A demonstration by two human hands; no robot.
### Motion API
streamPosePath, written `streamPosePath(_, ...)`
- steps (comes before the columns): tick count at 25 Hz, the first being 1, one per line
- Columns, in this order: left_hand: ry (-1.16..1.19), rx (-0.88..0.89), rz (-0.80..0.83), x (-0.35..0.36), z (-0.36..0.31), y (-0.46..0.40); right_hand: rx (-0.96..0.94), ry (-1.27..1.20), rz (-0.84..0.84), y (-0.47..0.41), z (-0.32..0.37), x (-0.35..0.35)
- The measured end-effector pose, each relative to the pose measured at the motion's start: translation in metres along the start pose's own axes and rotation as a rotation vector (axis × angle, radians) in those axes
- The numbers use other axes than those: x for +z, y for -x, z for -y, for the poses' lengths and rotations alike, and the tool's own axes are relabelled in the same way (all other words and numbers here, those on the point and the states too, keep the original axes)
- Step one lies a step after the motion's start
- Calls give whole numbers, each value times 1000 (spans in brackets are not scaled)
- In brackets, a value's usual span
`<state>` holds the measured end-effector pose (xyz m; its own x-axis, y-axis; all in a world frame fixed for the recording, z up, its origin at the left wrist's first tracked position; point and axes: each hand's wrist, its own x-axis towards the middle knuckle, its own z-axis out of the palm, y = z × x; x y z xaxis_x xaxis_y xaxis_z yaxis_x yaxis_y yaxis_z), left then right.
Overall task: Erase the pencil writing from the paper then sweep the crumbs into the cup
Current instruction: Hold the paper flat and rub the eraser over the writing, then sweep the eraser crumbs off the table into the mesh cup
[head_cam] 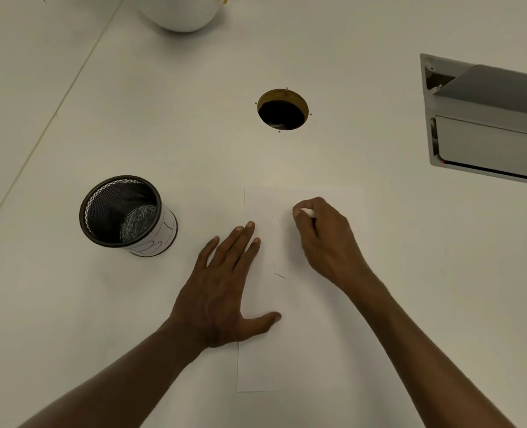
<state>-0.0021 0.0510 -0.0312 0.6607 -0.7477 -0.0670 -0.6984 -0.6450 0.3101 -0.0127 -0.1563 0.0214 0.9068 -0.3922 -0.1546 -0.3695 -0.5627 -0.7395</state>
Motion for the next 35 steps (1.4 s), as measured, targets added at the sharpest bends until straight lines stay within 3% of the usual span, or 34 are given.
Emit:
streamPosePath(4,-11,-1,-18,1,0,0,-117,132,-18,4,-1,4)
streamPosePath(9,-12,-6,-12,1,1,0,-62,240,-141,-6,-2,-9)
streamPosePath(13,-5,-9,-23,1,0,0,-39,241,106,-17,4,-16)
streamPosePath(15,3,-7,-33,1,1,1,-75,208,134,-12,13,-9)
streamPosePath(18,10,-2,-48,1,1,1,-117,205,12,-2,10,-9)
streamPosePath(21,17,-1,-61,1,1,1,-13,137,-121,5,-26,-42)
streamPosePath(25,10,1,-60,2,1,3,42,437,-309,30,-85,-71)
streamPosePath(31,29,-3,-73,3,2,4,-4,447,-314,63,-111,-60)
streamPosePath(33,20,5,-64,3,1,4,-159,436,-181,83,-92,-42)
streamPosePath(35,-3,13,-53,3,2,2,-359,383,105,104,-66,-16)
